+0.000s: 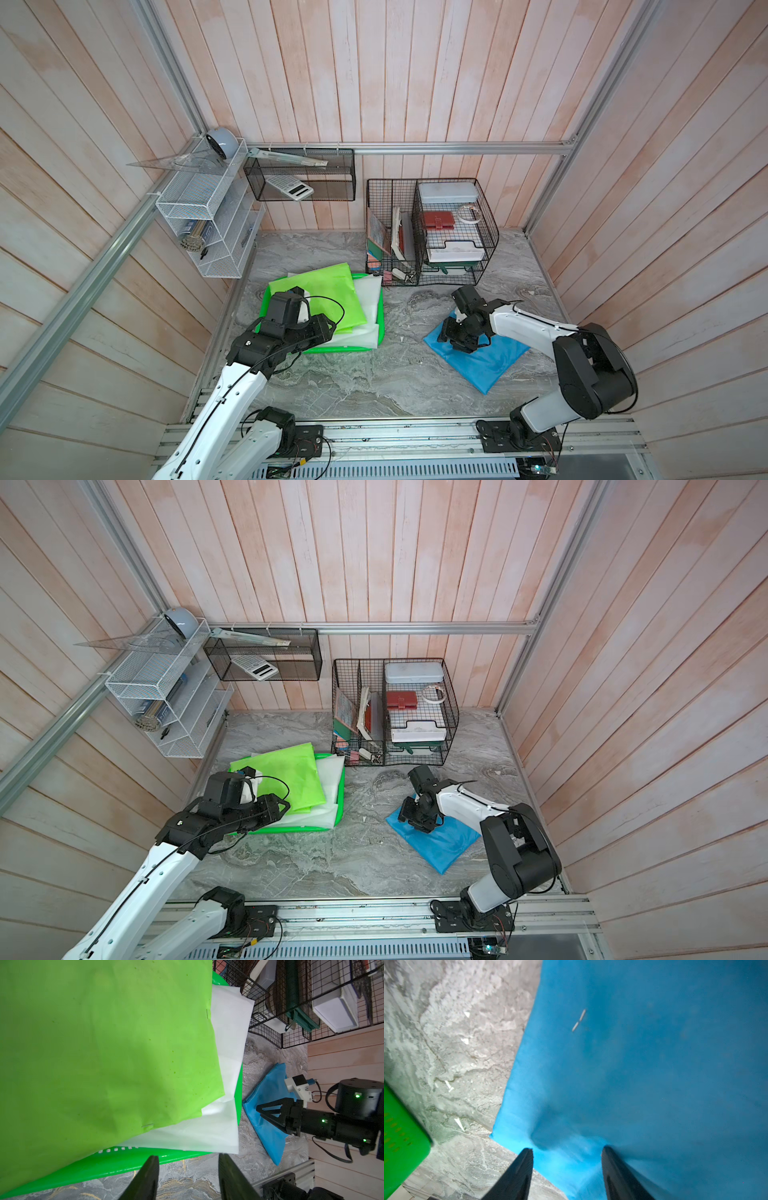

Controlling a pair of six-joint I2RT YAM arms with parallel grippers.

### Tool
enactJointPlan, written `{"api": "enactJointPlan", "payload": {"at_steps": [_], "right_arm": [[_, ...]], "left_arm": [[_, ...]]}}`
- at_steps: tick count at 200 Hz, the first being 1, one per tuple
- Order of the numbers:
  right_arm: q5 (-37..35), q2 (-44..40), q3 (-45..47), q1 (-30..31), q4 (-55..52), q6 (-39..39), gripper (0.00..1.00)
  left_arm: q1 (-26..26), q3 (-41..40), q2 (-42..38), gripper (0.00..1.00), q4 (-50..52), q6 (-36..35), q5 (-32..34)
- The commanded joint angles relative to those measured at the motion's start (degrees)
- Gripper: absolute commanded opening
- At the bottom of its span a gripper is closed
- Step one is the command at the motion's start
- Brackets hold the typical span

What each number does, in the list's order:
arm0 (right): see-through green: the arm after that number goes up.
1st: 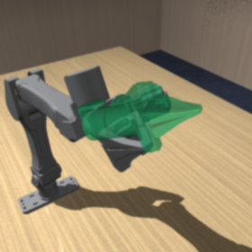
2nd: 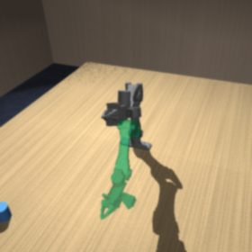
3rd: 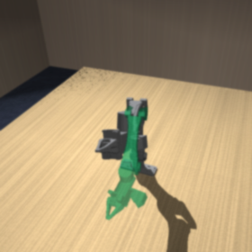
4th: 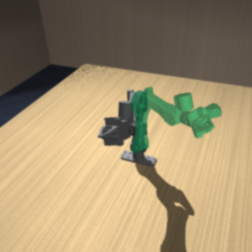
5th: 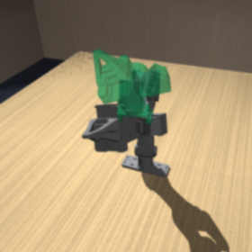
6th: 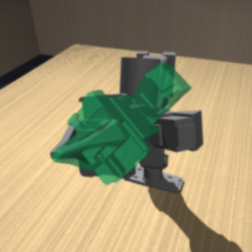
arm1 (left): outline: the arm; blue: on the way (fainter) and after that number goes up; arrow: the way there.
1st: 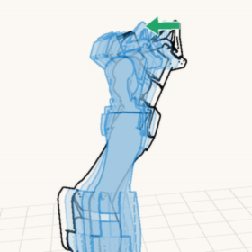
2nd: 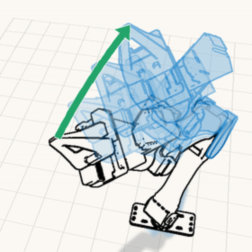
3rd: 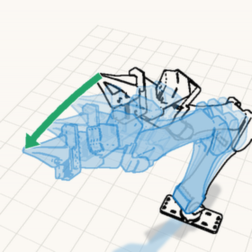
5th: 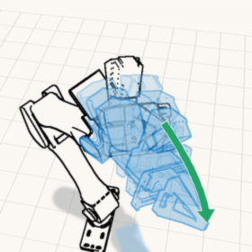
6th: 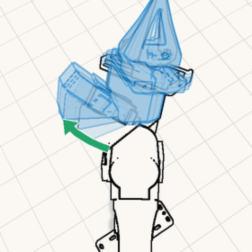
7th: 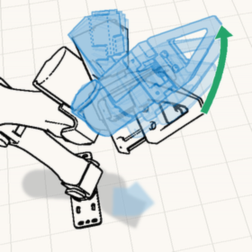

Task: Put the folded raincoat in the basket
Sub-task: Move the raincoat to the center of the board.

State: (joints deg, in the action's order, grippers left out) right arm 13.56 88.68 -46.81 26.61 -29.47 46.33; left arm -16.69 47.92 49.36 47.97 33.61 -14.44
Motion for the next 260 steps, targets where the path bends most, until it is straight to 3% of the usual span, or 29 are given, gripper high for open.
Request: {"api": "enactJointPlan", "payload": {"at_steps": [1, 76, 193, 260], "right_arm": [[0.2, 3.5, 1.1, 1.9, -0.4, 4.6, 0.59], [-2.9, 9.7, -6.8, 8.7, -1.4, 8.4, 0.59], [-6.3, 14.3, -17.0, 13.3, -4.3, 11.9, 0.59], [-10.6, 7.1, -18.1, 14.7, -4.2, 8.4, 0.6]], "left_arm": [[-0.2, -0.1, -1.0, 0.51, -0.8, -1.3, 0.6], [-0.1, -0.3, -2.5, 0.52, -1.3, -1.7, -0.7], [-0.2, -0.5, -4.5, 0.53, -2.2, -2.3, -4.2], [-0.2, -0.3, -5.2, 0.53, -1.7, -2.3, -3.3]]}}
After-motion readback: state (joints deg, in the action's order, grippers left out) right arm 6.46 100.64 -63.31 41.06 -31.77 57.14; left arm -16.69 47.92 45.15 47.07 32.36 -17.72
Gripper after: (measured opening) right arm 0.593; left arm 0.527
